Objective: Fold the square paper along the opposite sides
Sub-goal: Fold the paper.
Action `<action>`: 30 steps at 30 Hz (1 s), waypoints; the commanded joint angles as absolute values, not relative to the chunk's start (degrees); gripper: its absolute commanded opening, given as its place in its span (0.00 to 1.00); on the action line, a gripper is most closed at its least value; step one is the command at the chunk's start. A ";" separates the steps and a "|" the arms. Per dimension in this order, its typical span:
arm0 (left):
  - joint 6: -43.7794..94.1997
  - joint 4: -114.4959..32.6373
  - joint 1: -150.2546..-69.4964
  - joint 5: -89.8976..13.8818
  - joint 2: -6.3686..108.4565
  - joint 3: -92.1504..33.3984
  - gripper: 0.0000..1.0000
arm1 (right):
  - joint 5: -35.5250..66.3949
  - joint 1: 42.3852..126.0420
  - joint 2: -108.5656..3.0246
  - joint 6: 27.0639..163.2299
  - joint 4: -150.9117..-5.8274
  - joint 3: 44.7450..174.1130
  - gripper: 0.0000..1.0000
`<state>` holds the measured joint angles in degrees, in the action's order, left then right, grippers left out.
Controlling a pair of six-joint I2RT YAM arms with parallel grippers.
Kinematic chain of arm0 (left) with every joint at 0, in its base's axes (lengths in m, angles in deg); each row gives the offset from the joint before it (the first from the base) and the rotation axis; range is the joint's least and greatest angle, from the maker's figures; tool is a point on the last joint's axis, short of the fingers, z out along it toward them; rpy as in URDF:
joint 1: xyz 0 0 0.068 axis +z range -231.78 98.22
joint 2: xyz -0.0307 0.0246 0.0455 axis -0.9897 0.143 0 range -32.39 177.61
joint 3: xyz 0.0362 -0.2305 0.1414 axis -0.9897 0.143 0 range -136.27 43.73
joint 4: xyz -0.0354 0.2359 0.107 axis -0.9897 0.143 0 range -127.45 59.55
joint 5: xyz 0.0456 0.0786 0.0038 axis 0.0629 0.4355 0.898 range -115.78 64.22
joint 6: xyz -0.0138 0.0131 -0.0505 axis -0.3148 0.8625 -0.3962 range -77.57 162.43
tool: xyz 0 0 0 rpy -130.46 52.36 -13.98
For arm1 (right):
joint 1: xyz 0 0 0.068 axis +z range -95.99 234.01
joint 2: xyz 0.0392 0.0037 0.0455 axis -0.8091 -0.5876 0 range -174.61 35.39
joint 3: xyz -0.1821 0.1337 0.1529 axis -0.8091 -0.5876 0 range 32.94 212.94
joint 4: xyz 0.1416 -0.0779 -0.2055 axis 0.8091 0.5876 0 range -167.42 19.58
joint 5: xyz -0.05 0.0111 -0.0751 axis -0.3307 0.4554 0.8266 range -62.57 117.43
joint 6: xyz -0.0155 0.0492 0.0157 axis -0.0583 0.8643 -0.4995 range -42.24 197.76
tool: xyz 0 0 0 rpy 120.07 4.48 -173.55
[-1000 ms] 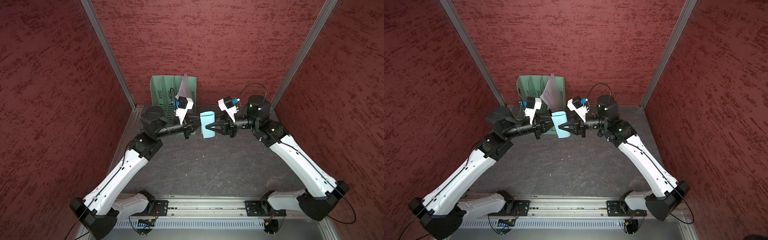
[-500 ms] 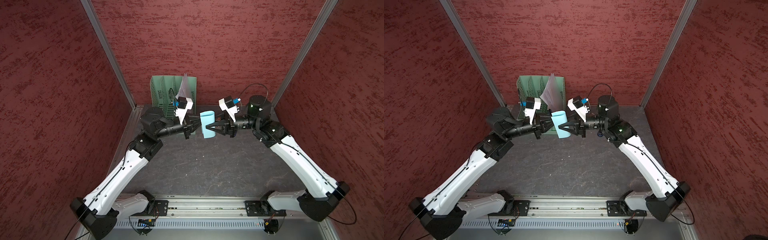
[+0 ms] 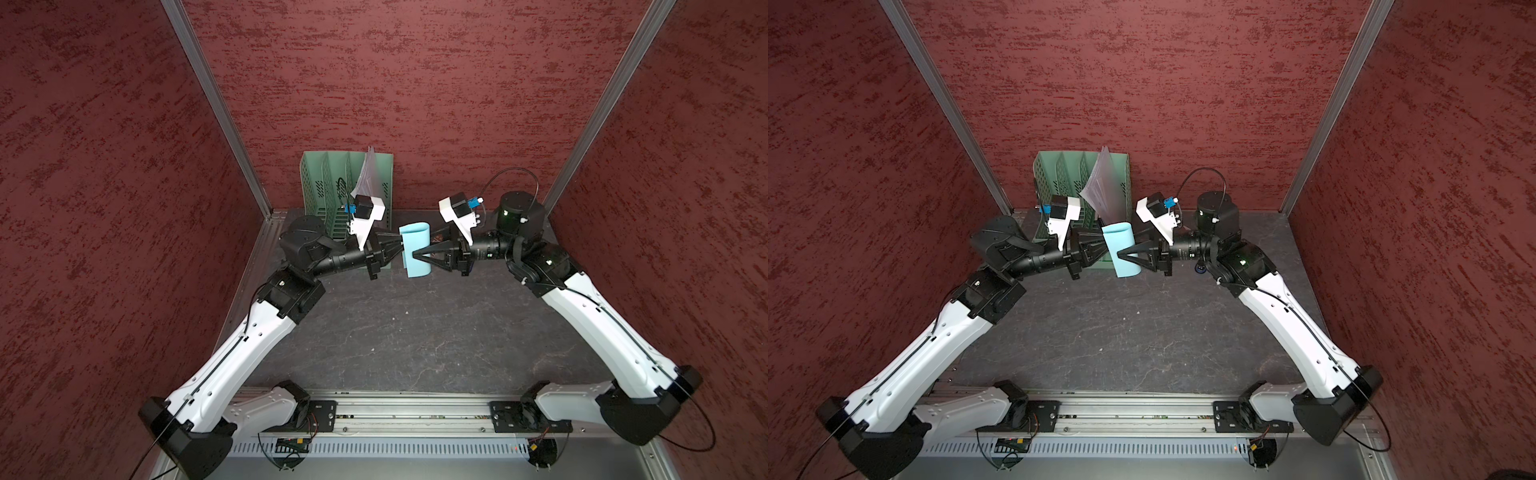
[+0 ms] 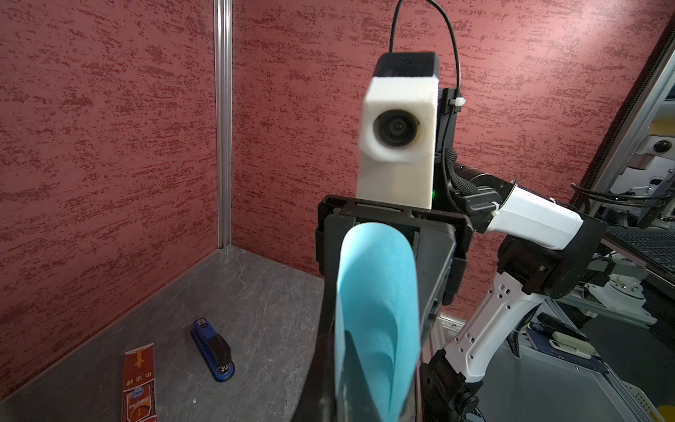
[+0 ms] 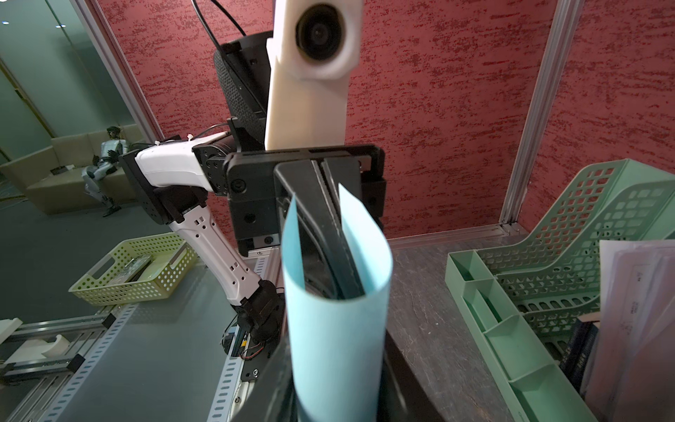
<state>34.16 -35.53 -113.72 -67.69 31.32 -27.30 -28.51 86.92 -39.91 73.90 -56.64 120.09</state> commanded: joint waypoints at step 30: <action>33.38 -35.16 -114.05 -68.67 32.57 -26.72 0.00 | -29.47 87.59 -39.84 75.29 -62.07 120.29 0.35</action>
